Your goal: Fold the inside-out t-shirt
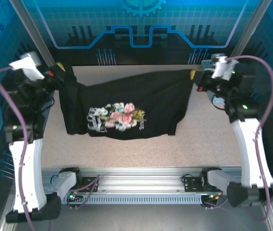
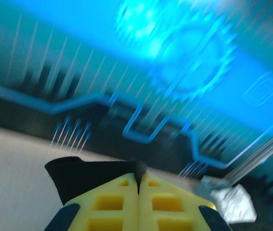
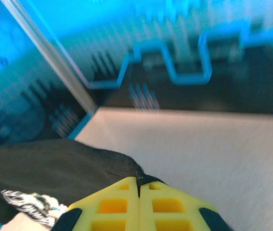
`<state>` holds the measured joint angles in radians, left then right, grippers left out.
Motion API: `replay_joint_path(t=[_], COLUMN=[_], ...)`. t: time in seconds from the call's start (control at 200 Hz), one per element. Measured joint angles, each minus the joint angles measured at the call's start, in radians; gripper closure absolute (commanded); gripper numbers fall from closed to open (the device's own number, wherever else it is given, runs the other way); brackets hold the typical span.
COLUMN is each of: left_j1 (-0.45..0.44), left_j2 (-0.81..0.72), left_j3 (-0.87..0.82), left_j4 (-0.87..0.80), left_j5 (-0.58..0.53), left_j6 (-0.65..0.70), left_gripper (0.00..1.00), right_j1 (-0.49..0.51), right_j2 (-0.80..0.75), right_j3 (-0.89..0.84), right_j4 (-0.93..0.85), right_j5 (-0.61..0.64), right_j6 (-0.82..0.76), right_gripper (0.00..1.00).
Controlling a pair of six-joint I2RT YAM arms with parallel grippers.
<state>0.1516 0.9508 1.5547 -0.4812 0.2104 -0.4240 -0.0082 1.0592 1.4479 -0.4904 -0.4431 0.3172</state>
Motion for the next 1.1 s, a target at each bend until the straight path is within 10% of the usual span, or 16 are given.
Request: replay_joint_path(t=[0.38, 0.79, 1.101], left_j1=[0.001, 0.001, 0.001], left_j2=[-0.067, 0.616, 0.396], left_j3=[0.126, 0.368, 0.515], left_j4=[0.025, 0.026, 0.06], left_j5=[-0.016, -0.083, -0.083], left_j6=[0.032, 0.018, 0.003], left_gripper=[1.0, 1.0, 1.0], right_j1=[-0.006, -0.006, -0.006], right_j2=[-0.205, 0.38, 0.288], right_j3=[0.193, 0.379, 0.581], right_j4=[-0.129, -0.04, -0.083], right_j5=[0.16, 0.269, 0.259], right_j6=[-0.057, -0.053, -0.078], right_gripper=[1.0, 1.0, 1.0])
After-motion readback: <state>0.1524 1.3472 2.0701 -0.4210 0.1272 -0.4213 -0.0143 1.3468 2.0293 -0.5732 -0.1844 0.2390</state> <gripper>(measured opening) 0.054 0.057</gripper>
